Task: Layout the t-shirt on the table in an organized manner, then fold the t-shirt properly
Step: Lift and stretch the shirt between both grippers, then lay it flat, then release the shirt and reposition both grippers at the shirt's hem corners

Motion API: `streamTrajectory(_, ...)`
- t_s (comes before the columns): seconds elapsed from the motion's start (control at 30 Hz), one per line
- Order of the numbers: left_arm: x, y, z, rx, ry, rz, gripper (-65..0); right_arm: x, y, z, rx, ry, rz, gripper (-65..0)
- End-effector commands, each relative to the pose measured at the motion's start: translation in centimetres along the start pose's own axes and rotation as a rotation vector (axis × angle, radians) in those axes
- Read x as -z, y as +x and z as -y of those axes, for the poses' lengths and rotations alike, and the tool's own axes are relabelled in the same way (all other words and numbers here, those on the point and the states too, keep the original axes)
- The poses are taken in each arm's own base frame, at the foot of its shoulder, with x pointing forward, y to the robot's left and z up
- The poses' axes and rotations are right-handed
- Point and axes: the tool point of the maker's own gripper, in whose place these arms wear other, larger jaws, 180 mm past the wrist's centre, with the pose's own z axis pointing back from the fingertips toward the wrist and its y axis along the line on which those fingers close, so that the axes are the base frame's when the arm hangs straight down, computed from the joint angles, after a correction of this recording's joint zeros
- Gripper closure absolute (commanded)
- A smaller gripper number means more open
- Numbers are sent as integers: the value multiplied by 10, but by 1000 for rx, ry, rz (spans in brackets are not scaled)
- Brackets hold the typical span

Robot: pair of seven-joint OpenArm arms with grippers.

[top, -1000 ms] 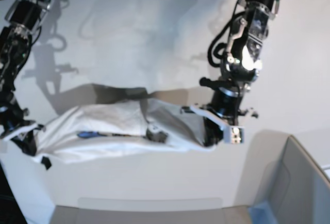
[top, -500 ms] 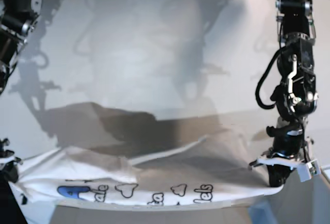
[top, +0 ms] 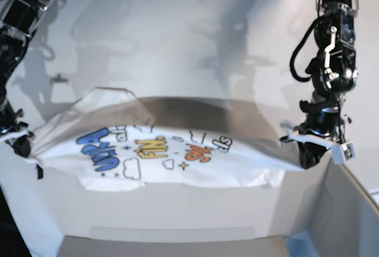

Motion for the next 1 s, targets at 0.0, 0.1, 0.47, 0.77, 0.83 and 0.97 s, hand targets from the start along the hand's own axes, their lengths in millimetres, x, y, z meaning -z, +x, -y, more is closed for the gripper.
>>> streamTrajectory(0.0, -3, 19, -4, 13, 11, 68, -67, -9, 32, 0, -22, 9, 91, 0)
streamTrajectory(0.1, -3, 15, -5, 15, 13, 58, -48, -11, 34, 13, -25, -13, 75, 0)
streamTrajectory(0.47, 63, -19, 23, 74, -10, -102, -225, 48, -29, 31, 103, -22, -113, 0)
streamTrajectory(0.77, 24, -33, 27, 43, -48, -139, -236, 43, -14, 14, 30, 11, -74, -132)
streamTrajectory(0.83, 12, -37, 18, 26, -32, -142, -236, 35, -1, 0, -22, 35, -37, -165)
streamTrajectory(0.97, -1, -55, 9, 20, -14, -178, -236, 13, 17, -24, -111, 67, 36, -177)
